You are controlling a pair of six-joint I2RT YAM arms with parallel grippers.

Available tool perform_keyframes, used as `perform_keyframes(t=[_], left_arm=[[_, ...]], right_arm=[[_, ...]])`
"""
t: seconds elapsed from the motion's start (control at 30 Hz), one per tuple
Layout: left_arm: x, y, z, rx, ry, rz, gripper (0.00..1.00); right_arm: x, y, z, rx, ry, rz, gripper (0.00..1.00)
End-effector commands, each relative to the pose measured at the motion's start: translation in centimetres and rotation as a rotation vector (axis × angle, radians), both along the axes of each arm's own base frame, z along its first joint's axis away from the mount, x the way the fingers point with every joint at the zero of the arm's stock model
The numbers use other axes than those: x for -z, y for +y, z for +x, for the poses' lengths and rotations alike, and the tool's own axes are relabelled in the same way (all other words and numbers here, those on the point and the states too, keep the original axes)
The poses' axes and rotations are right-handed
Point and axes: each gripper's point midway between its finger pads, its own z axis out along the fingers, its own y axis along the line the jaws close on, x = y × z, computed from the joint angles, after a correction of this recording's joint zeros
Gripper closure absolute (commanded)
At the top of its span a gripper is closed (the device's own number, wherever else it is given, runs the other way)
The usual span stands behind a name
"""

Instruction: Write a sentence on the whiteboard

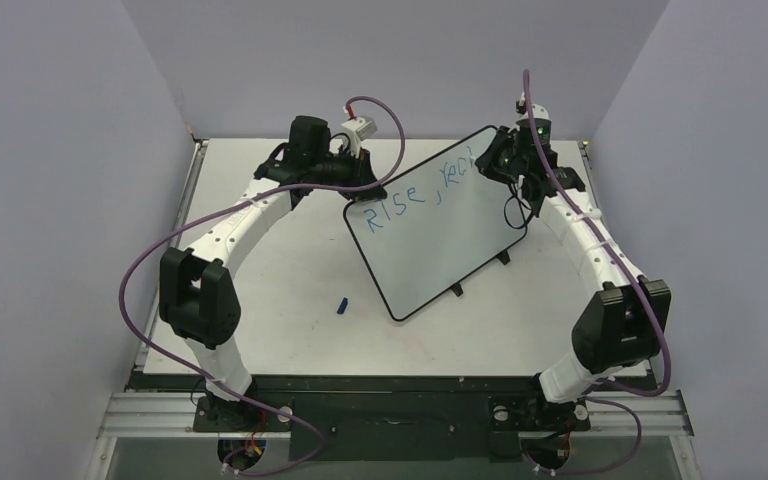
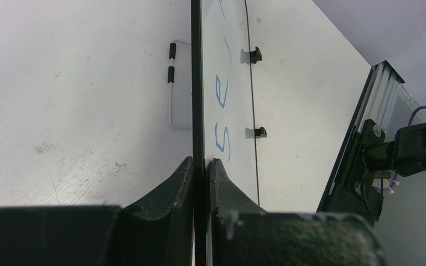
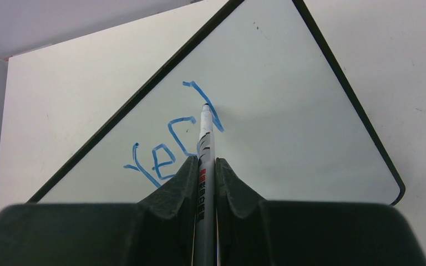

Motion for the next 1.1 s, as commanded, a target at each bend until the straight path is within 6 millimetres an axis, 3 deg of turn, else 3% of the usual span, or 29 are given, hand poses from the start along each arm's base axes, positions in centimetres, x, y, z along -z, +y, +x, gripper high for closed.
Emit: perform_keyframes(t=[0.0, 0.5, 1.07], left_arm=[[-3.9, -0.3, 0.1, 0.047, -0.184, -0.024, 1.00], [-3.9, -0.3, 0.1, 0.046, -0.186, -0.025, 1.00], [-4.0, -0.1, 0.0, 0.042, -0.189, -0.024, 1.00]], right_arm=[[-2.1, -0.1, 1.4, 0.014, -0.057, 0.015, 1.00], [-0.8, -1.1, 2.2, 0.047, -0.026, 0.010, 1.00], [1.3, -2.0, -1.0, 0.056, 0.020, -0.008, 1.00]])
